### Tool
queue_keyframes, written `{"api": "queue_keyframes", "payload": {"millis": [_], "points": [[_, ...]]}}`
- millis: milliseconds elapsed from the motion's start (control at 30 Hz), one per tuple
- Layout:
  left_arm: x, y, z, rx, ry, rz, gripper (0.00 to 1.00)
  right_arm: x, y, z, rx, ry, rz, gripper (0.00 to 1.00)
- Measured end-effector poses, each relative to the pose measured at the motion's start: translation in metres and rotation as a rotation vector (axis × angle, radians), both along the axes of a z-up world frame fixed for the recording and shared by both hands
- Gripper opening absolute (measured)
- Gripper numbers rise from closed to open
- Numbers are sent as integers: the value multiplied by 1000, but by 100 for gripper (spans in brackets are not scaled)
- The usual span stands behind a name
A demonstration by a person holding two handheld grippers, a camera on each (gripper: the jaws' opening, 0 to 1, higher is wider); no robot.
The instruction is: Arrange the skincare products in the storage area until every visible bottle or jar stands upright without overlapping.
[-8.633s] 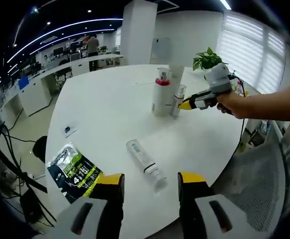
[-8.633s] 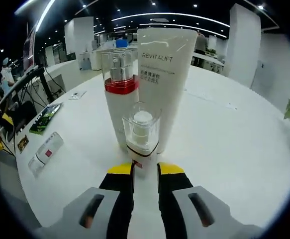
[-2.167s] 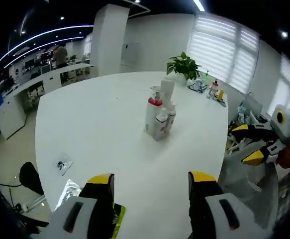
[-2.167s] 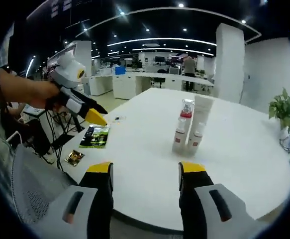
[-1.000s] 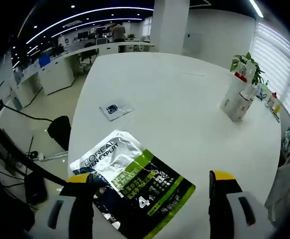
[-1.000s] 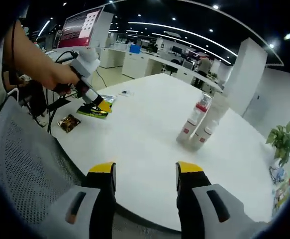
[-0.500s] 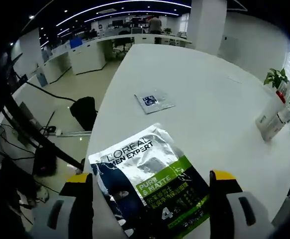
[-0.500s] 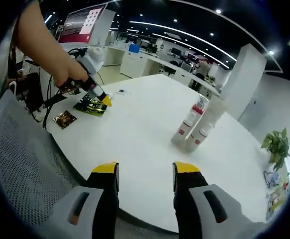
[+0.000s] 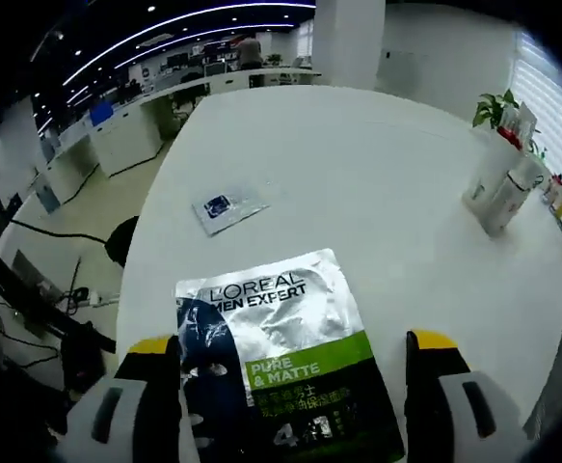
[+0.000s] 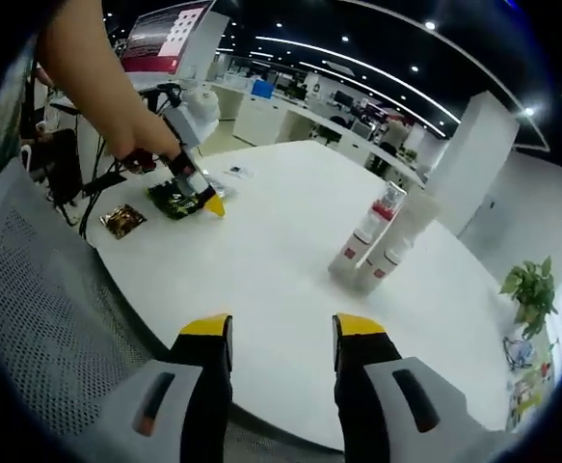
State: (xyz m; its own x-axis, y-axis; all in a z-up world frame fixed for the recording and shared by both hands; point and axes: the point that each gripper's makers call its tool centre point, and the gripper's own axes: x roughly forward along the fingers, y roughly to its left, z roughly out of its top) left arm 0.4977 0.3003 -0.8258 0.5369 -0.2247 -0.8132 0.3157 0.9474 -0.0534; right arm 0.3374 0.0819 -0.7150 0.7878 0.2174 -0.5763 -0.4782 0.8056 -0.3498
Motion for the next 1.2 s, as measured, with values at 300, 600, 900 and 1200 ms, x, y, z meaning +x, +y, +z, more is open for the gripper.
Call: {"api": "queue_keyframes", "payload": {"millis": [300,600,900,1200], "points": [[-7,4,-3,42,23,-35,100,0,-3,-3,-20,13,-5,37],[-9,-3,-3,17,-4,-57,100,0,-6,-4,-29,12,-20,36],[3,11,-4,-12,-60,-58,75,0,-3,-5,-31,15,-7,35],[3,10,1,-27,-94,-64,68,-1,-2,-5,-37,19,-1,34]]}}
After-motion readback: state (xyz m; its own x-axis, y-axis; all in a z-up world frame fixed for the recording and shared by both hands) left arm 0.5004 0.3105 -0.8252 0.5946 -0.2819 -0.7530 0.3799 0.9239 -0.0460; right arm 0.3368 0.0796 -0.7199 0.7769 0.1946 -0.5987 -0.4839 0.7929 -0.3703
